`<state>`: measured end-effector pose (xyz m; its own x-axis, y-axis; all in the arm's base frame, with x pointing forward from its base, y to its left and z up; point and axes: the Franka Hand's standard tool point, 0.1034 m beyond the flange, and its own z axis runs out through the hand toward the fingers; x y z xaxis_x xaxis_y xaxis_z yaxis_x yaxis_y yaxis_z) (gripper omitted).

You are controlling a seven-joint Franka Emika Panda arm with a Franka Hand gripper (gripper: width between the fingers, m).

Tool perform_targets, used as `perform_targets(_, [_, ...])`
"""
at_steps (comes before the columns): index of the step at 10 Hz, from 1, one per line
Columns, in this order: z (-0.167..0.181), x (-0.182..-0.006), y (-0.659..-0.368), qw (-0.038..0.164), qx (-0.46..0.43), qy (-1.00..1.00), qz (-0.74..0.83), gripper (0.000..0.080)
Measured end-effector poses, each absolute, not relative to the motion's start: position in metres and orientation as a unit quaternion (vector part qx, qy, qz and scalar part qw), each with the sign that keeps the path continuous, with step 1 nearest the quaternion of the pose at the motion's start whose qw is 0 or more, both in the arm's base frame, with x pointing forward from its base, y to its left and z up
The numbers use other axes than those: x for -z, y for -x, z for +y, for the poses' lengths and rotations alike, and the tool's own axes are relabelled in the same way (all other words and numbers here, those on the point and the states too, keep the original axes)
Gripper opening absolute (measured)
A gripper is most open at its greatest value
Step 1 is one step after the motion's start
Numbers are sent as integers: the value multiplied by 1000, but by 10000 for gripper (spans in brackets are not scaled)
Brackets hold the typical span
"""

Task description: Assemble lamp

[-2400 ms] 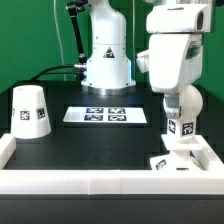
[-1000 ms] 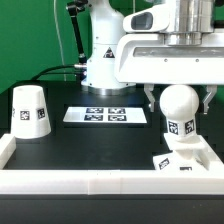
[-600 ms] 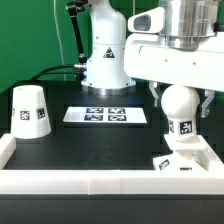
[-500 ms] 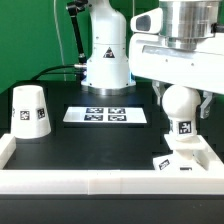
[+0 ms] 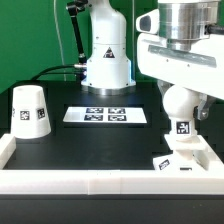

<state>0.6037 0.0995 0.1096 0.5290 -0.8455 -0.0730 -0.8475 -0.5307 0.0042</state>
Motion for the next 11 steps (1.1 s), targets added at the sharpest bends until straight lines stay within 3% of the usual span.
perform_targets(1, [102,-110,-605,17,-24,892,451,657])
perform_targets(2, [107,-113,-606,23,-12,910,413,687])
perform_targets(5, [109,-120,-607,36,28,974,220,698])
perform_targets(11, [102,-121,-605,26,39,998,-33,698])
